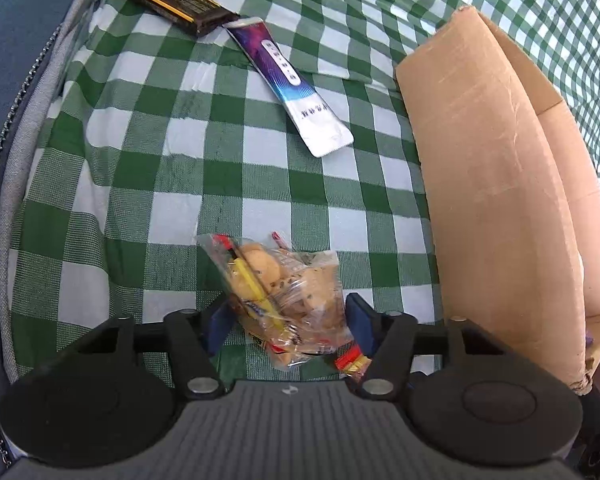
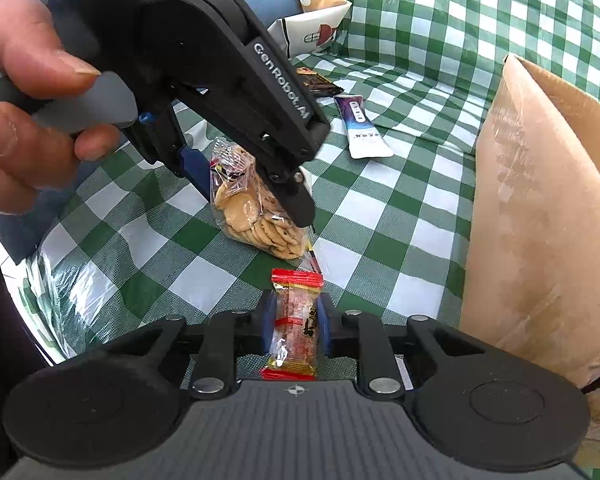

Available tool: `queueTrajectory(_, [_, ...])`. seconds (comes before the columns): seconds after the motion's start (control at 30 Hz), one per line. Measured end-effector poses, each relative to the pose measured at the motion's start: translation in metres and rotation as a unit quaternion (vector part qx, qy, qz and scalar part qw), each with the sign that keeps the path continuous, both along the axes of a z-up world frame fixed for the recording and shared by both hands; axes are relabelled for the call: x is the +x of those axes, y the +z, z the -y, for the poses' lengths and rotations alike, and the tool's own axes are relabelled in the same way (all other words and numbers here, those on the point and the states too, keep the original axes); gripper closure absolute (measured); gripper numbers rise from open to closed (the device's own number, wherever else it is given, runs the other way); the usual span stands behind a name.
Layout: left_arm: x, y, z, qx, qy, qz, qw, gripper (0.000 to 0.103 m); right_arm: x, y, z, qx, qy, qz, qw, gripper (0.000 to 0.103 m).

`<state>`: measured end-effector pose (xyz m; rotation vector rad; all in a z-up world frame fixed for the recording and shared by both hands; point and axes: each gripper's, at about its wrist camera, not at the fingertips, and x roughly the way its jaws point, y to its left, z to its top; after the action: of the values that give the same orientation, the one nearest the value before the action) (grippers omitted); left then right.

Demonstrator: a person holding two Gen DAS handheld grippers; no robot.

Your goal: Organize snacks

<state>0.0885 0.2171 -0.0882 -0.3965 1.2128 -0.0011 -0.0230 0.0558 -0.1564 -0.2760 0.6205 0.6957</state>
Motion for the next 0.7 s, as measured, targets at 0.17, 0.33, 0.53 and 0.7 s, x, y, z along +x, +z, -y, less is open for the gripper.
queueTrajectory(0.17, [-0.003,0.010,-0.004,0.000,0.018,0.027,0.9995,0.047,-0.005,0.010,0.008,0.019,-0.010,0.025,0.999,0.084])
queueTrajectory(0.33, [-0.008,0.024,-0.007,-0.006,0.038,0.062,0.9973,0.048,-0.010,0.021,0.016,0.038,-0.020,0.041,0.998,0.085])
queueTrajectory(0.53, [-0.016,0.038,-0.012,-0.009,0.056,0.100,0.9934,0.048,-0.021,0.039,0.023,0.051,-0.018,0.072,0.996,0.095])
queueTrajectory(0.7, [-0.020,0.044,-0.015,-0.011,0.070,0.117,0.9906,0.048,-0.025,0.054,0.037,0.066,-0.015,0.085,0.994,0.096])
